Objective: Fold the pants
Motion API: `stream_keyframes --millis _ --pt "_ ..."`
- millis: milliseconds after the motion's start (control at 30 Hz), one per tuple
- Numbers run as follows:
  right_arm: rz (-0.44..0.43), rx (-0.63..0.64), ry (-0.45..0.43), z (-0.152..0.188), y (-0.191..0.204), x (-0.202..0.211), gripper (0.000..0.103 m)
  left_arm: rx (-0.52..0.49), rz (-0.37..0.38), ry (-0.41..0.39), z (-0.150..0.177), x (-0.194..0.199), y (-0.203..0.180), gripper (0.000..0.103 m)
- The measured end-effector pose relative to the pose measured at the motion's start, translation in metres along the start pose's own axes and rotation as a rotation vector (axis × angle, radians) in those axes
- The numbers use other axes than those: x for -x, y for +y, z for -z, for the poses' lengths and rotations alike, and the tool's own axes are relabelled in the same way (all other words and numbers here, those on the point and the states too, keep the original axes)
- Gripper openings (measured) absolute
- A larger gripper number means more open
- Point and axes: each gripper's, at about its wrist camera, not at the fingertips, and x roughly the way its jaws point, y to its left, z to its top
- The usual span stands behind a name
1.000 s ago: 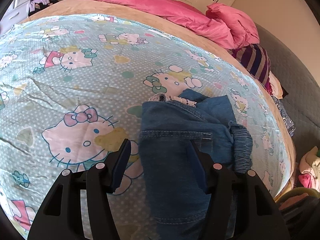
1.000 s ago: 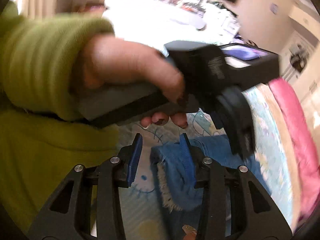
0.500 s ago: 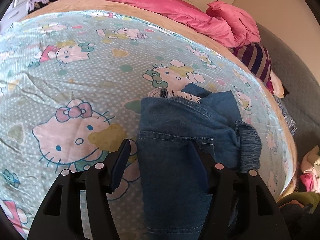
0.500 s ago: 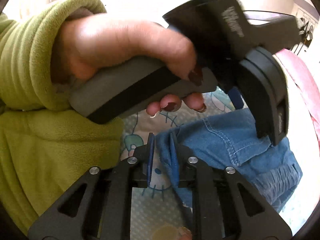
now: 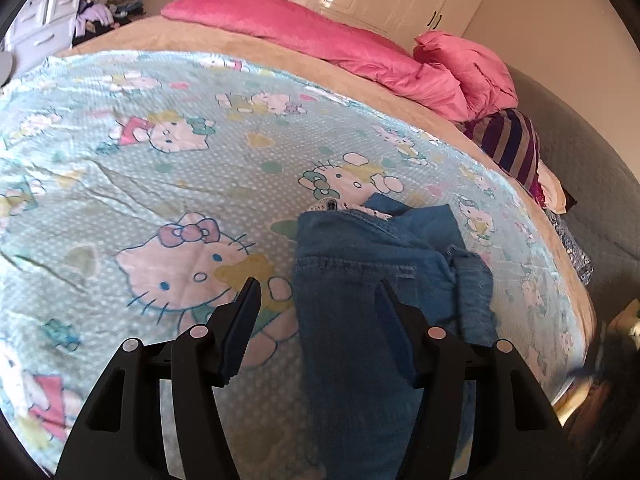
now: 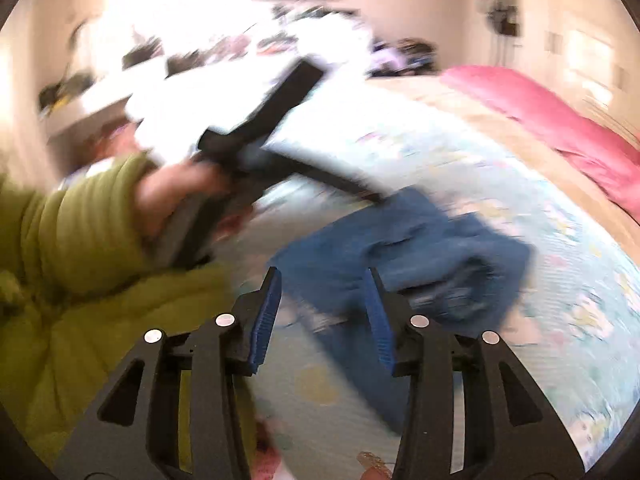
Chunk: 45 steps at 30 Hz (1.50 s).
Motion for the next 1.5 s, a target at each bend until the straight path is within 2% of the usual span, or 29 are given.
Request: stream_keyframes --millis 67,167,200,233,267,333,400,500,567,633,767,933,1000,1067,1267,1433,1500 --pt "0.047 -0.038 -0.025 -0.008 -0.017 0.004 0.037 -0.016 0.003 0.0 0.006 0.007 -0.004 0.058" --pt "0.114 -0.057 0.009 -0.024 -0.044 -0.01 0.036 -0.043 0.011 0.004 0.017 0.015 -0.012 0.058" --pt "0.125 -0.059 0.032 -0.026 -0.05 -0.015 0.036 -0.054 0.016 0.009 0.021 0.016 -0.016 0.058" --pt "0.133 -0.066 0.062 -0.032 -0.059 -0.027 0.032 -0.073 0.02 0.021 0.026 0.016 -0.023 0.058" --pt "0.136 -0.073 0.083 -0.032 -0.061 -0.037 0.022 -0.089 0.015 0.035 0.03 0.014 -0.027 0.058" --pt "0.12 -0.088 0.136 -0.041 -0.07 -0.065 0.017 -0.13 0.006 0.081 0.039 0.005 -0.037 0.058" --pt "0.125 -0.062 0.174 -0.048 -0.066 -0.088 0.017 -0.165 -0.028 0.107 0.047 -0.004 -0.043 0.058" --pt "0.106 -0.015 0.245 -0.045 -0.055 -0.125 0.017 -0.167 -0.028 0.108 0.047 -0.004 -0.043 0.058" --pt "0.139 0.012 0.303 -0.041 -0.055 -0.144 0.016 -0.16 -0.021 0.11 0.048 -0.005 -0.04 0.058" --pt "0.181 -0.013 0.369 -0.033 -0.064 -0.163 0.016 -0.156 -0.017 0.111 0.048 -0.006 -0.039 0.058" --pt "0.177 -0.111 0.372 -0.023 -0.084 -0.178 0.015 -0.15 -0.011 0.115 0.048 -0.007 -0.038 0.058" --pt "0.212 -0.078 0.324 -0.025 -0.074 -0.163 0.017 -0.148 -0.007 0.113 0.049 -0.005 -0.039 0.059" --pt "0.207 -0.111 0.286 -0.029 -0.076 -0.15 0.023 -0.141 0.001 0.108 0.049 -0.003 -0.038 0.065" --pt "0.209 -0.127 0.247 -0.031 -0.078 -0.135 0.035 -0.134 0.006 0.1 0.048 0.002 -0.037 0.067" --pt "0.205 -0.169 0.143 -0.036 -0.074 -0.09 0.055 -0.13 0.018 0.07 0.046 0.021 -0.039 0.074" --pt "0.219 -0.159 0.061 -0.043 -0.063 -0.056 0.072 -0.138 0.019 0.047 0.045 0.033 -0.046 0.076" --pt "0.232 -0.149 0.025 -0.045 -0.058 -0.041 0.078 -0.142 0.016 0.04 0.044 0.035 -0.048 0.084"
